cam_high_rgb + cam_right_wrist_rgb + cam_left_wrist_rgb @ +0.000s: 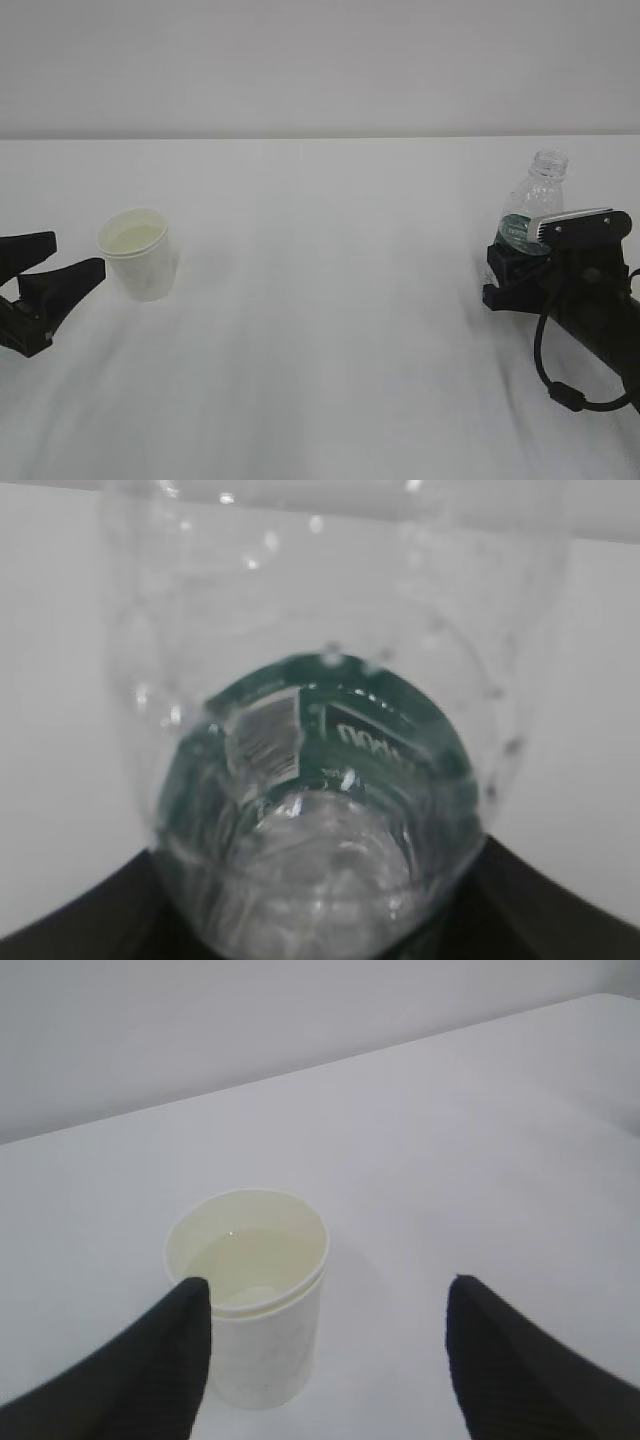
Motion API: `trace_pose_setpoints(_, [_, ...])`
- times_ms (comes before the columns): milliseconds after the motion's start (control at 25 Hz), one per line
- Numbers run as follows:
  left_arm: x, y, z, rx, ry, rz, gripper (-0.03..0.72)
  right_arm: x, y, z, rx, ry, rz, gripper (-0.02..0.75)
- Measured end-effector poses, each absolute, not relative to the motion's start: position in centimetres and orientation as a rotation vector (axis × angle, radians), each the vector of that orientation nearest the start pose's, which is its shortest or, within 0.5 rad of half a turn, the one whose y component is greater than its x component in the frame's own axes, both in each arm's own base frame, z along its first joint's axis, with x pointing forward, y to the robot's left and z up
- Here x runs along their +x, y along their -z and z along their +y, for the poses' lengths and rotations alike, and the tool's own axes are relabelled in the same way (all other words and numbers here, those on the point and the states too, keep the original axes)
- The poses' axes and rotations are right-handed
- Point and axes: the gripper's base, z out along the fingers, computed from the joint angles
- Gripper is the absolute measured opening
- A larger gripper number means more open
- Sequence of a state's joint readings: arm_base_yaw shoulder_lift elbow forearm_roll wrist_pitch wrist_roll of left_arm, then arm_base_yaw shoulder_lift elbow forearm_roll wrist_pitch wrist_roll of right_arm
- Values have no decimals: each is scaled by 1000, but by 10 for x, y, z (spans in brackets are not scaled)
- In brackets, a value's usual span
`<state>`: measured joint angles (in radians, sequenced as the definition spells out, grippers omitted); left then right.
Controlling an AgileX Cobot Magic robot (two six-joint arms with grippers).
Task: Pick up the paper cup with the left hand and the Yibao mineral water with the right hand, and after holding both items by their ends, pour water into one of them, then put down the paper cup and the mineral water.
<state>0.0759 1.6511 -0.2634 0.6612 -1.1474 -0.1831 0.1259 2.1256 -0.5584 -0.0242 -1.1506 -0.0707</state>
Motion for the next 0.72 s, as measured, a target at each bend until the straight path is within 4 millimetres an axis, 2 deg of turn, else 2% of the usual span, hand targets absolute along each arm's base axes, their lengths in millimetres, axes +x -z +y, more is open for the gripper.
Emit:
trace_pose_setpoints(200, [226, -147, -34, 459, 394, 1733, 519, 309, -66, 44, -248, -76, 1884, 492])
trace_pose_setpoints(440, [226, -147, -34, 460, 395, 1733, 519, 309, -66, 45, -255, -82, 1883, 530])
trace_pose_setpoints(600, [226, -147, -34, 460, 395, 1733, 519, 309, -66, 46, -258, -91, 1883, 596])
trace_pose_setpoints(720, [225, -147, -34, 462, 395, 1733, 519, 309, -66, 46, -264, -94, 1883, 617])
